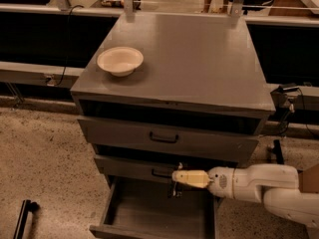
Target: Pick rxbar chocolate from bottom drawer and place on counter
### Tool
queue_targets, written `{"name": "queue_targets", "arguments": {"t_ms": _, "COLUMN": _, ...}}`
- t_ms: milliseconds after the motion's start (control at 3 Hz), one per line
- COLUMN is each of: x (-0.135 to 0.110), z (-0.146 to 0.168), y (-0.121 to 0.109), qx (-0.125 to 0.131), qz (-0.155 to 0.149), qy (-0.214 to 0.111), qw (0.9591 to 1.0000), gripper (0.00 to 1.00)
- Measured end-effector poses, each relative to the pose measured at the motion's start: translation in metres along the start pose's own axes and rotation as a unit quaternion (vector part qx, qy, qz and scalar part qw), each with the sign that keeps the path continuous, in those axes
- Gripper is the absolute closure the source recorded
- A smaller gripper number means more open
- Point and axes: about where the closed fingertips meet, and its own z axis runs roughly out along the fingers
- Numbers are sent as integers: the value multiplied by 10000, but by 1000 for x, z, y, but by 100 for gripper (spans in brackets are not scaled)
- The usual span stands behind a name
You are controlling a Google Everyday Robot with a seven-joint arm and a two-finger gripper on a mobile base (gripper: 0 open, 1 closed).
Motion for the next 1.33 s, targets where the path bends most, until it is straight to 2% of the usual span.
{"name": "queue_targets", "arguments": {"t_ms": 333, "x": 28, "z": -13, "y": -32, "qx": -212, "qz": -176, "qy": 108, "qw": 9996, "gripper": 100}}
{"name": "queue_targets", "arguments": {"t_ms": 667, "x": 47, "z": -29, "y": -57, "qx": -305, "qz": -334, "qy": 295, "qw": 9985, "gripper": 100}}
{"name": "queue_targets", "arguments": {"t_ms": 1333, "x": 99, "z": -49, "y": -106, "qx": -640, "qz": -744, "qy": 622, "qw": 9932, "gripper": 100}}
